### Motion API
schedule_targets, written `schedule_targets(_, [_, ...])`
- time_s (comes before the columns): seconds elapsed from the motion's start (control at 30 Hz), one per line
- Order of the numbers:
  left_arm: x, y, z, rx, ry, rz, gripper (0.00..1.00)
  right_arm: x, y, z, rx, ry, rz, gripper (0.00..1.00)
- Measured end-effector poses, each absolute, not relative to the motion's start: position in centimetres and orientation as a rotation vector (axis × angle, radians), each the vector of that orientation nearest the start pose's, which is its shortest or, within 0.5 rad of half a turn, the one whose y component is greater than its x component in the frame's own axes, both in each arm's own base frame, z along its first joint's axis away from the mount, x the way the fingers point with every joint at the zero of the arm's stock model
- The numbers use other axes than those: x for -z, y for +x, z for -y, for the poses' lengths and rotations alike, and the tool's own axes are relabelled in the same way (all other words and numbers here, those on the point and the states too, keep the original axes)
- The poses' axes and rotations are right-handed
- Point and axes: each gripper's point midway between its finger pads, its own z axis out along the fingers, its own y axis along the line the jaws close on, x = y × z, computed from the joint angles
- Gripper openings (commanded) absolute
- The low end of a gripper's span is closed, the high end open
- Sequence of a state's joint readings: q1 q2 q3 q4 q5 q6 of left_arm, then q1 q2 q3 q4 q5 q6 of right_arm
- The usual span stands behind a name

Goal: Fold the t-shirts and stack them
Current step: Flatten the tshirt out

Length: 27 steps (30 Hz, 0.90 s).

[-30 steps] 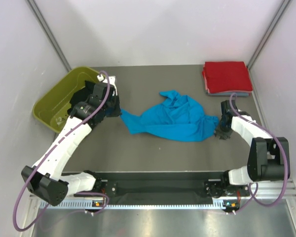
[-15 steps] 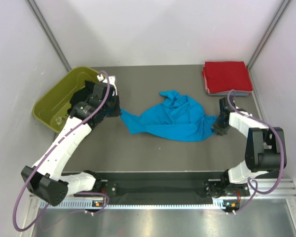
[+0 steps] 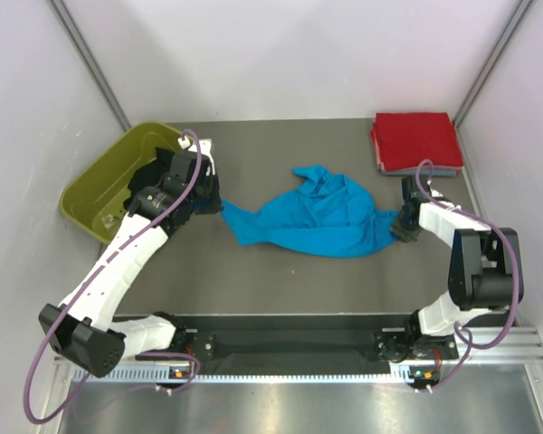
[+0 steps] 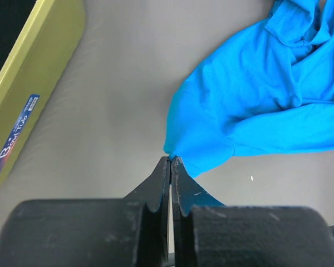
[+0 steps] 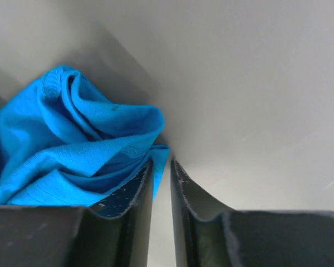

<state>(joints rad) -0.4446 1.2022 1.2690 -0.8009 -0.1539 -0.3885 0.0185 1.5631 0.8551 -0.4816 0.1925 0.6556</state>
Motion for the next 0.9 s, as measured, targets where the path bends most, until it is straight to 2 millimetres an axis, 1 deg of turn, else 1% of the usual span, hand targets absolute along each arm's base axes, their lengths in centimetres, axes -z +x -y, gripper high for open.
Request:
schedule_targets(0.07, [-24.0,29.8,13.0,0.252,-0.014,-2.307,0.0,-1.8,30.8,0.4,0.075,0.897,-2.559,0.09])
schedule_targets(0.1, [-24.0,29.8,13.0,0.253,-0.015,-2.307,0.0,-1.8,31.0,0.4,0.074,0.898,-2.554,0.02])
schedule_targets(0.13, [-24.0,29.8,13.0,0.253,-0.015,-2.307,0.0,-1.8,31.1,0.4,0.073,0.896,-2.552,0.0])
schedule_targets(0.33, [-24.0,29.8,13.0,0.254,-0.016,-2.307,0.0,-1.9,31.2,0.4,0.072,0.882,-2.551,0.0])
schedule_targets(0.43, [-24.0,29.8,13.0,0.258,-0.015,-2.309,0.0,-2.1,30.9,0.5,0.077,0.863,-2.553,0.0])
schedule_targets(0.5, [-24.3,29.8,13.1,0.264,-0.015,-2.305,0.0,-2.9,30.3,0.6,0.089,0.854,-2.557,0.0])
schedule_targets(0.53, [-24.6,29.9,13.2,0.268,-0.017,-2.299,0.0,-3.9,30.0,0.7,0.089,0.847,-2.543,0.0])
schedule_targets(0.57, [-25.2,30.1,13.3,0.274,-0.019,-2.291,0.0,-5.3,29.8,0.9,0.085,0.837,-2.515,0.0])
schedule_targets(0.63, [-26.8,30.6,13.5,0.29,-0.024,-2.258,0.0,-8.9,29.7,1.1,0.067,0.819,-2.443,0.0])
schedule_targets(0.67, [-28.0,31.0,13.7,0.302,-0.028,-2.234,0.0,-11.4,29.9,1.2,0.049,0.809,-2.388,0.0])
schedule_targets(0.7, [-29.5,31.4,13.9,0.318,-0.033,-2.2,0.0,-14.2,30.3,1.3,0.027,0.796,-2.321,0.0])
schedule_targets(0.73, [-31.0,31.7,14.1,0.333,-0.038,-2.17,0.0,-16.5,30.5,1.3,0.007,0.785,-2.265,0.0])
schedule_targets(0.77, [-32.6,32.0,14.3,0.349,-0.044,-2.139,0.0,-19.6,30.7,1.4,-0.017,0.773,-2.192,0.0])
schedule_targets(0.8, [-34.8,32.4,14.5,0.374,-0.053,-2.092,0.0,-23.0,30.6,1.5,-0.047,0.759,-2.109,0.0])
schedule_targets(0.83, [-36.8,32.5,14.6,0.399,-0.063,-2.048,0.0,-25.4,30.4,1.5,-0.068,0.748,-2.053,0.0])
schedule_targets(0.9, [-41.2,32.3,14.8,0.458,-0.078,-1.951,0.0,-31.0,29.0,1.6,-0.114,0.723,-1.921,0.0])
